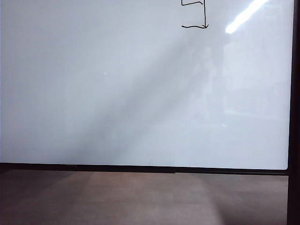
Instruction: Reach to the right to find the marker pen, pick it up, and write the number 9 on the whiteboard.
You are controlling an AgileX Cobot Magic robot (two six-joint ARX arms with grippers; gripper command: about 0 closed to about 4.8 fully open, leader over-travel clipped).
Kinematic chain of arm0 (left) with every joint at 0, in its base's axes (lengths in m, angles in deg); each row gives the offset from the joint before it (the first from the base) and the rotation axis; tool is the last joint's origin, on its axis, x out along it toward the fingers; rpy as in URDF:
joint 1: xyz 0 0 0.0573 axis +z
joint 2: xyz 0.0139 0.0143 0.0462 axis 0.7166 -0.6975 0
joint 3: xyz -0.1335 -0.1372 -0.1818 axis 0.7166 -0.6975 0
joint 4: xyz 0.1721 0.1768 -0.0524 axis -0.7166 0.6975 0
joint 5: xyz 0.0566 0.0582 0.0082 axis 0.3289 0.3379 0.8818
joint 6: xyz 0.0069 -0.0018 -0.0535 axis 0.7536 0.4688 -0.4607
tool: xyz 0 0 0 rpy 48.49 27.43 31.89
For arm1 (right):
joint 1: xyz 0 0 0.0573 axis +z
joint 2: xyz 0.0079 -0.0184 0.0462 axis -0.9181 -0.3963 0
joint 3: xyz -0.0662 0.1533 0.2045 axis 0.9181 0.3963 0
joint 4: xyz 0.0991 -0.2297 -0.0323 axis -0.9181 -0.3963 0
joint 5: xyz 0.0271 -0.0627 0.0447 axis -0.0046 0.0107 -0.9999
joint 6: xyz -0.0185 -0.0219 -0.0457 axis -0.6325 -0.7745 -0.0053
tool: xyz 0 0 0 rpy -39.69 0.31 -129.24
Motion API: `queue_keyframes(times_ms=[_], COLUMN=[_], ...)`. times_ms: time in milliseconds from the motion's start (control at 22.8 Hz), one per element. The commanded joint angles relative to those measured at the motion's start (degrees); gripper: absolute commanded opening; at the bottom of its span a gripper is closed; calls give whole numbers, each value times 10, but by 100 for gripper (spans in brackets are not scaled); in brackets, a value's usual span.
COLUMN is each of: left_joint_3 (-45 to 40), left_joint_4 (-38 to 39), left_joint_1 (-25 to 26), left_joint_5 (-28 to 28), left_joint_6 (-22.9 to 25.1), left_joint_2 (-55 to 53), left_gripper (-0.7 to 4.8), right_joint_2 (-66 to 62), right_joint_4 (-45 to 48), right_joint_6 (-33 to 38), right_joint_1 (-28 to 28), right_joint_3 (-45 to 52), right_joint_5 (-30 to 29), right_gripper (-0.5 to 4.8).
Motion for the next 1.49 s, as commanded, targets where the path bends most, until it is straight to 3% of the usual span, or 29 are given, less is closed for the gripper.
queue_keyframes(times_ms=[44,745,1009,1140,1272,1491], left_joint_3=[1,0,1,0,1,0], left_joint_4=[-4,-4,-4,-4,-4,-4], left_joint_1=[0,0,0,0,0,0], left_joint_5=[0,0,0,0,0,0], left_joint_6=[-2,-2,-2,-2,-2,-2], left_joint_2=[-1,-1,-1,-1,-1,-1], left_gripper=[-5,-5,-5,-5,-5,-5], right_joint_2=[30,125,130,134,139,139], right_joint_4=[4,-88,-122,-120,-104,-45], right_joint_6=[1,-4,-95,-104,-104,-97], right_joint_1=[0,0,-3,-37,-109,-236], right_joint_3=[17,21,26,52,104,208], right_joint_5=[0,1,8,26,26,-38], right_gripper=[-5,4,4,4,4,4])
